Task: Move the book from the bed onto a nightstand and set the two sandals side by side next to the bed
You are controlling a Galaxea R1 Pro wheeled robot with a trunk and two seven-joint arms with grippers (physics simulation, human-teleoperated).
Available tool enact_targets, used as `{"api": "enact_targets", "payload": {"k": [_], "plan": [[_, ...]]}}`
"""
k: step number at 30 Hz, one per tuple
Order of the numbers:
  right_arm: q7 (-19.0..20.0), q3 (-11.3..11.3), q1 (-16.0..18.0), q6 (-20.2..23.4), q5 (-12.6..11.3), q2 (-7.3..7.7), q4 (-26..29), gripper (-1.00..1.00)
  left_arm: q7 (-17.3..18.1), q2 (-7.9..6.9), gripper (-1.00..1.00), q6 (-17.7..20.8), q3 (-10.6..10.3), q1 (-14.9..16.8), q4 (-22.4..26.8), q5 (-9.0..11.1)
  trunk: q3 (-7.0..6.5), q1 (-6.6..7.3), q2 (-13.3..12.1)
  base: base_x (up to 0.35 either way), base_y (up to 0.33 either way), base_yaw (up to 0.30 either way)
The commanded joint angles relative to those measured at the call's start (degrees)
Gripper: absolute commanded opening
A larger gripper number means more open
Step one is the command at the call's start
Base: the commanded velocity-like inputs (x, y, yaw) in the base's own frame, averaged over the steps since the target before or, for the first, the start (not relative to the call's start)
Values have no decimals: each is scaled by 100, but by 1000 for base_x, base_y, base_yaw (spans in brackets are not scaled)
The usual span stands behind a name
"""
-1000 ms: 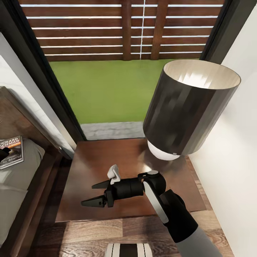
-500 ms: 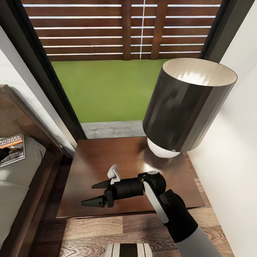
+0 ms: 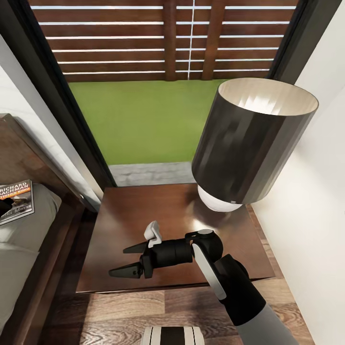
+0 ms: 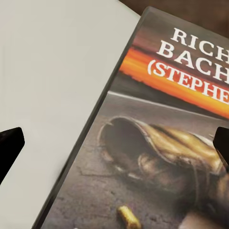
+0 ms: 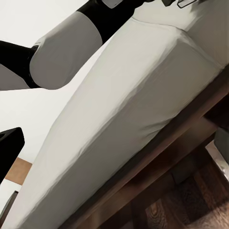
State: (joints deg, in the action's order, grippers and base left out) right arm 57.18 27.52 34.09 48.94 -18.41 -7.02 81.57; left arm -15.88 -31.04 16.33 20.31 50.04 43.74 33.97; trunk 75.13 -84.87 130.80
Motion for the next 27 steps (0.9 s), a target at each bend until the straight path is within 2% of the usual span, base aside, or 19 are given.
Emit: {"api": "enact_targets", "payload": {"k": [1,16,27], "plan": [[3,-1,4,28,-14,-1,0,100,-40,0,100,28,-1,-3,-217,66,4,0,1,0,0,0],[3,1,2,28,-14,-1,0,100,-40,-5,100,33,10,-3,-217,66,4,0,1,0,0,0],[3,0,3,28,-14,-1,-1,100,-44,-7,100,37,17,-3,-217,66,-193,242,-440,0,0,0]]}}
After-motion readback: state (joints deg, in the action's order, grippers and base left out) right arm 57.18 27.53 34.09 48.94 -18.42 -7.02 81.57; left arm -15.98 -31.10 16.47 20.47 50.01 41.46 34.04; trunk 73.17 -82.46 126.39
